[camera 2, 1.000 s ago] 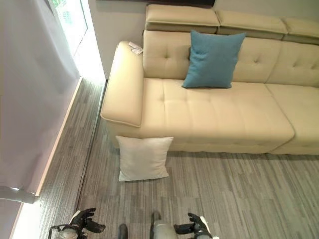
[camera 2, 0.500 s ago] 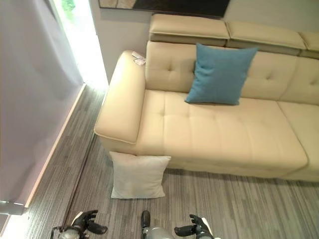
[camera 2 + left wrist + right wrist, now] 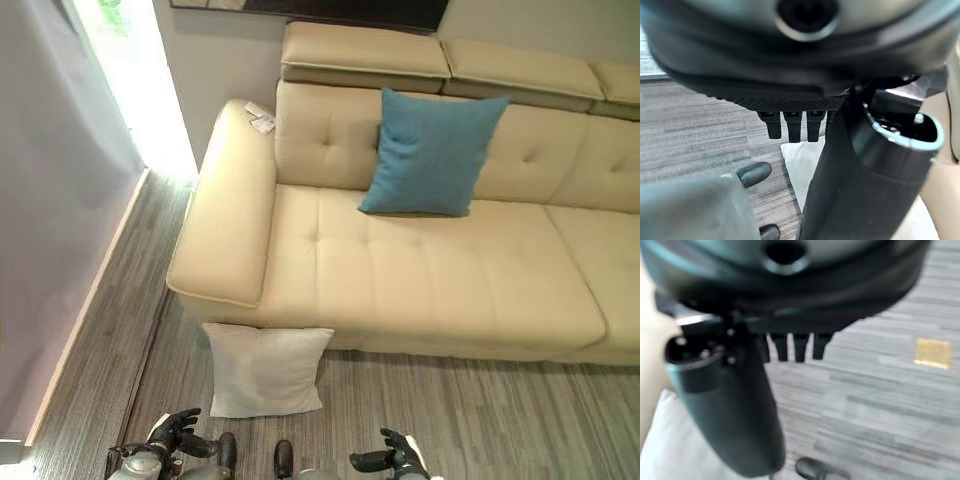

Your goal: Pick up all the scattered cushions and arrange them neatly on the sofa.

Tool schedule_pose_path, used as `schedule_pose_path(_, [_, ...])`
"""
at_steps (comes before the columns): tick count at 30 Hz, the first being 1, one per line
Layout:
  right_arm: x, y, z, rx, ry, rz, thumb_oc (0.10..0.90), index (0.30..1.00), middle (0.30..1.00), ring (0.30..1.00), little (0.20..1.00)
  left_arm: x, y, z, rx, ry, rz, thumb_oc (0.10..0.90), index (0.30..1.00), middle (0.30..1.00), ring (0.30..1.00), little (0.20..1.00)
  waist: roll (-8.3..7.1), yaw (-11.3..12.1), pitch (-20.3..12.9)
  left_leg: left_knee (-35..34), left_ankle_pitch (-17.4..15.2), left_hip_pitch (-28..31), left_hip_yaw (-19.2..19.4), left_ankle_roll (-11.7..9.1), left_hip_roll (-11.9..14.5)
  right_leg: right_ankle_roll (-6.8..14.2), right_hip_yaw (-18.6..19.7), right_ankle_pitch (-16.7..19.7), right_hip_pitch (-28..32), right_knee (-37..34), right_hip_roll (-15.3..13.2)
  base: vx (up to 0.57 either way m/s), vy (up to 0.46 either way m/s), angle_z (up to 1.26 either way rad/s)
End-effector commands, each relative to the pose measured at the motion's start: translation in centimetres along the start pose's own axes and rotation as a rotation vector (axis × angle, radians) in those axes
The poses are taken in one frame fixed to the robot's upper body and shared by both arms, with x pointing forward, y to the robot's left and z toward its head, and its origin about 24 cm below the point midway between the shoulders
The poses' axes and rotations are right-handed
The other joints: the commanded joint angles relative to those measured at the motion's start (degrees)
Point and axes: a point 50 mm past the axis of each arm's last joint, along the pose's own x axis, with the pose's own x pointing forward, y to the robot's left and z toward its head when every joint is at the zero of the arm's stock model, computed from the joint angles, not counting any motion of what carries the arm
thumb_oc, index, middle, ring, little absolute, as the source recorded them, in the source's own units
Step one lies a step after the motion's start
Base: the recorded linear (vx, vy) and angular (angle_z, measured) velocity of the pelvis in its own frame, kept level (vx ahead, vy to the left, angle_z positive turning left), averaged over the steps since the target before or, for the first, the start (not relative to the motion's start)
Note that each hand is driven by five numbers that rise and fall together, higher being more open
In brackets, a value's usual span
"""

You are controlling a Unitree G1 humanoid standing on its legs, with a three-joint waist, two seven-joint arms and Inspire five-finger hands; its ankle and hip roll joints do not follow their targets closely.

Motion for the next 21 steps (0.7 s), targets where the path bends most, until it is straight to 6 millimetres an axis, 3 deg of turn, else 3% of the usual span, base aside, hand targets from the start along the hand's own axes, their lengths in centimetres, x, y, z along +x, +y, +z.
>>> schedule_pose_path(1, [0.1, -0.7, 1.6, -0.022, -0.082, -0.012, 0.800, 0.900, 0.900, 0.900, 0.900, 0.0, 3.4, 0.8, 0.005, -0.053, 0.093, 0.800, 0.900, 0.900, 0.900, 0.900, -2.35, 2.0, 0.0, 9.8, -10.4, -3.4, 1.9, 1.2, -1.0, 8.5, 1.9, -5.3, -6.4, 12.6, -9.0, -0.02, 0.066, -0.28])
schedule_pose_path(8, [0.2, -1.0, 4.9, -0.037, -0.208, -0.016, 0.800, 0.900, 0.900, 0.900, 0.900, 0.1, 4.5, 2.3, -0.003, -0.113, 0.134, 0.800, 0.900, 0.900, 0.900, 0.900, -2.18, 1.8, 1.7, 10.2, -11.6, -4.1, 1.3, 1.2, -1.4, 8.9, -0.6, -2.8, -10.3, 9.3, -10.9, 0.03, 0.004, -0.11])
schedule_pose_path(13, [0.2, -1.4, 5.4, -0.050, -0.236, -0.034, 0.800, 0.900, 0.900, 0.900, 0.900, 0.1, 4.7, 3.0, -0.021, -0.148, 0.156, 0.800, 0.900, 0.900, 0.900, 0.900, -2.86, 1.9, 1.8, 11.2, -11.9, -5.6, 1.2, 0.6, -2.0, 9.1, -1.0, -1.7, -9.2, 5.7, -11.7, 0.01, -0.041, 0.27])
schedule_pose_path(17, [0.3, -1.7, 7.3, -0.027, -0.291, -0.064, 0.800, 0.900, 0.900, 0.900, 0.900, 0.2, 5.2, 5.4, -0.090, -0.232, 0.206, 0.800, 0.900, 0.900, 0.900, 0.900, -3.16, 2.0, 3.4, 12.3, -11.1, -10.0, 0.0, 0.1, -1.7, 8.6, -1.4, -1.4, -12.3, 6.4, -11.4, -0.08, -0.102, 0.09])
schedule_pose_path(18, [0.2, -2.0, 8.8, -0.013, -0.342, -0.087, 0.800, 0.900, 0.900, 0.900, 0.900, 0.1, 5.6, 7.2, -0.120, -0.299, 0.232, 0.800, 0.900, 0.900, 0.900, 0.900, -3.16, 2.0, 4.8, 13.4, -10.7, -13.0, -0.5, -0.2, -1.7, 8.3, -1.5, -1.6, -15.2, 7.7, -11.3, -0.07, -0.058, 0.24])
schedule_pose_path(19, [0.2, -2.0, 8.8, -0.013, -0.342, -0.087, 0.800, 0.900, 0.900, 0.900, 0.900, 0.1, 5.7, 7.2, -0.121, -0.299, 0.232, 0.800, 0.900, 0.900, 0.900, 0.900, -3.14, 1.9, 4.7, 13.5, -10.7, -13.2, -0.5, -0.2, -1.7, 8.3, -1.6, -1.6, -15.4, 7.8, -11.3, -0.12, -0.088, 0.15])
schedule_pose_path(20, [0.1, -2.3, 9.7, -0.006, -0.371, -0.104, 0.800, 0.900, 0.900, 0.900, 0.900, 0.0, 5.9, 8.3, -0.138, -0.334, 0.243, 0.800, 0.900, 0.900, 0.900, 0.900, -3.04, 1.8, 5.3, 14.3, -10.5, -15.0, -0.7, -0.2, -1.6, 8.1, -1.7, -1.7, -17.4, 8.8, -11.4, -0.15, -0.076, 0.11])
schedule_pose_path(21, [-0.2, -2.8, 11.9, 0.014, -0.445, -0.140, 0.800, 0.900, 0.900, 0.900, 0.900, -0.3, 6.5, 10.5, -0.170, -0.418, 0.275, 0.800, 0.900, 0.900, 0.900, 0.900, -2.62, 1.8, 6.6, 16.0, -10.4, -18.9, -1.0, -0.4, -1.4, 7.7, -2.0, -2.0, -21.6, 11.0, -11.1, -0.19, -0.098, 0.05])
